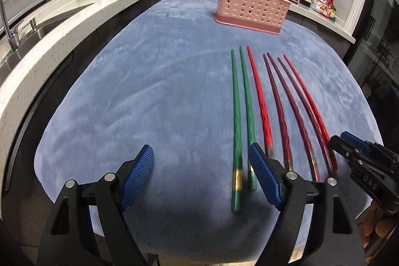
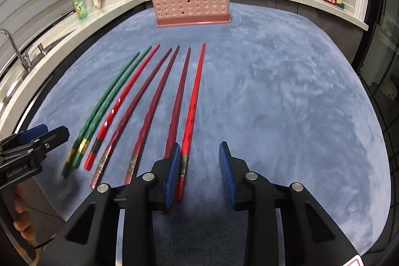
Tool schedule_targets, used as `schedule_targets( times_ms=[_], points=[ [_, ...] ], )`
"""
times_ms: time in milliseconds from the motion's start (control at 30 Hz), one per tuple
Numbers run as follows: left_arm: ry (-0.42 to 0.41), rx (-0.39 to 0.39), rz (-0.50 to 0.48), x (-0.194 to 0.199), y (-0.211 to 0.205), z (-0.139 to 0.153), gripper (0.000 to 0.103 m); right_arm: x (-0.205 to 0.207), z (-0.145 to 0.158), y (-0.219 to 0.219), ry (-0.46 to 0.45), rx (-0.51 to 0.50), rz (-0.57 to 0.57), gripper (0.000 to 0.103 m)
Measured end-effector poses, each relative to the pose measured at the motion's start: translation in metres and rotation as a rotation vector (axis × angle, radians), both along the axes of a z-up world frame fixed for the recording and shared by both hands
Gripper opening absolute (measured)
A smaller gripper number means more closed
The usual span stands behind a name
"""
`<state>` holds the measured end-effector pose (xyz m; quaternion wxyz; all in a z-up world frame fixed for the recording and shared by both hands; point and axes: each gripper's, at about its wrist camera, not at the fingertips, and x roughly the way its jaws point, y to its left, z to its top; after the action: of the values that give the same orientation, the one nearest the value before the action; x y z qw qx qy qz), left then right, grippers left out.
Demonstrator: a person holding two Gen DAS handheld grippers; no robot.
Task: Organize utensils
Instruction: 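Move both open grippers back down to the chopsticks on the mat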
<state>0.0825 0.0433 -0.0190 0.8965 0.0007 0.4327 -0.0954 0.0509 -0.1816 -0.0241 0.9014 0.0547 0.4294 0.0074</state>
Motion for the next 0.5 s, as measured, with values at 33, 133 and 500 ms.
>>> schedule_targets(
  times_ms=[33, 133, 500],
  points=[
    [0.005, -0.003, 0.000, -0.001, 0.000, -0.002, 0.075, 0.000, -0.002, 0.001, 0.000, 0.005, 0.005, 0.028],
    [0.013, -0.013, -0.005, -0.003, 0.001, -0.005, 0.073, 0.000, -0.004, 0.006, 0.004, -0.014, 0.015, 0.026],
    [0.014, 0.035, -0.023, -0.007, -0.006, -0.016, 0.070, -0.006, -0.009, 0.003, 0.008, -0.008, 0.007, 0.019]
  ],
)
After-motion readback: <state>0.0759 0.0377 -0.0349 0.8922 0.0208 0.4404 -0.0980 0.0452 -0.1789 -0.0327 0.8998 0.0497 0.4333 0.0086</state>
